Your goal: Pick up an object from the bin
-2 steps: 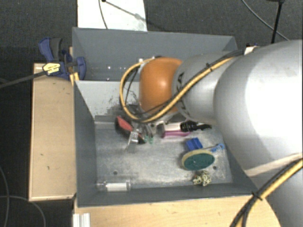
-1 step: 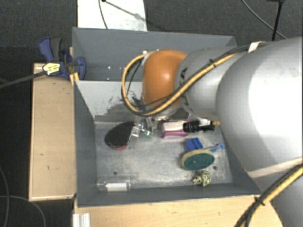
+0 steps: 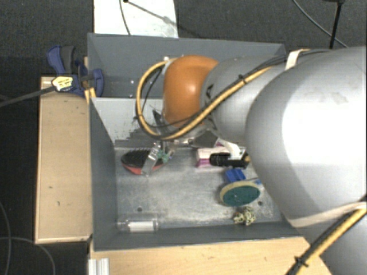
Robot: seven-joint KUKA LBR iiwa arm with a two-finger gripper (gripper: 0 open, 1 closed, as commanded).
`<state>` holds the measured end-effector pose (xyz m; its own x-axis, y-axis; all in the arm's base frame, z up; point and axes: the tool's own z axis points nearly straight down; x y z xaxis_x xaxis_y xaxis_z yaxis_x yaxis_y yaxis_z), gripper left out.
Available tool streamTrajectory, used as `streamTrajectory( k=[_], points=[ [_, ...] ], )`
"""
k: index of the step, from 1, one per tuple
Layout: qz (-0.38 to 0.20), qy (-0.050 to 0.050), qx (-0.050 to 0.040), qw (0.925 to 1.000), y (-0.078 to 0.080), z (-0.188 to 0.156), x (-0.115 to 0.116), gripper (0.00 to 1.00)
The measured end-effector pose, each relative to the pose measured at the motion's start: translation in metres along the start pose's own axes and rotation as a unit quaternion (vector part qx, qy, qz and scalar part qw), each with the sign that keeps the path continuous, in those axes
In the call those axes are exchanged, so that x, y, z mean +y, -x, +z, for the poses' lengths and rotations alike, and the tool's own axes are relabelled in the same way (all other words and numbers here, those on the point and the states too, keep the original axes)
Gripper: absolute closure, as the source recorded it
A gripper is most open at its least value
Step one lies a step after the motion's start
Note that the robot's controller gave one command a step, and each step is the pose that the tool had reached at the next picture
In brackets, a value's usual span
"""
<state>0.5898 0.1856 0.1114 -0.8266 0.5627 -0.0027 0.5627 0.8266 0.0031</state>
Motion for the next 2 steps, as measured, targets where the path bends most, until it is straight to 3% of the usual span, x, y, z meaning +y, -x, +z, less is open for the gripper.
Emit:
streamTrajectory(
  k=[1, 2],
  points=[
    [0.007, -0.001, 0.0015, 1.0, -0.0018, 0.04, 0.0042, 0.0],
    [0.006, 0.001, 0.0002, 1.0, -0.0009, 0.0374, 0.0056, 0.0]
  ],
)
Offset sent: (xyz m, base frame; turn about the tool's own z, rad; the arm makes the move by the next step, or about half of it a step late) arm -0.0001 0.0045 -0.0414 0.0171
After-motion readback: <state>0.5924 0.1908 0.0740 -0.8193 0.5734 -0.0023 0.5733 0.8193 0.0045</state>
